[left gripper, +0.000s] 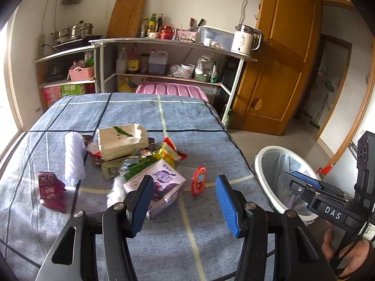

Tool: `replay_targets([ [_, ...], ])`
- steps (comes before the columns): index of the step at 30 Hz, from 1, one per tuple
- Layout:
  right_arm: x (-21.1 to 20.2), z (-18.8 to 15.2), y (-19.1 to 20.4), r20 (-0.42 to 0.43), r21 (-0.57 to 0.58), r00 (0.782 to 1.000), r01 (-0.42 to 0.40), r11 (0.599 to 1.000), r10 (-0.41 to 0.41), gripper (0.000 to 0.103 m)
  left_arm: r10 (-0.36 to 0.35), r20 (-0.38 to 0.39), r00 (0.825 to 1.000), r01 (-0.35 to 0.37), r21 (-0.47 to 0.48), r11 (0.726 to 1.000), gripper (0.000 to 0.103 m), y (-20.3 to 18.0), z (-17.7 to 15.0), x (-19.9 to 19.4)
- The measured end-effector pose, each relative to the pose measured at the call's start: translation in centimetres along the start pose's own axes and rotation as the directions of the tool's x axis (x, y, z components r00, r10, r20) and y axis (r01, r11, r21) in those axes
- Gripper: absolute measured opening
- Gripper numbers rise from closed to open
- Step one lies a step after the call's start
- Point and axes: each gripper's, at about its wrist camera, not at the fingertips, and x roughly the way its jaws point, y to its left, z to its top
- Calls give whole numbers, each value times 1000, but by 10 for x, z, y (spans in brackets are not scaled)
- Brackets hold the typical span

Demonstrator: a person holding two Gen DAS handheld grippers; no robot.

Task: Collect trash
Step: 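Move both open grippers back over the table toward the remaining trash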

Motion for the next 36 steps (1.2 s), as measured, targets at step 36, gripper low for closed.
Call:
replay_targets([
  [36, 113, -15, 105, -210, 72, 951, -216, 974, 227, 69, 228, -83, 970, -242, -244, 939, 68, 187, -34, 2],
])
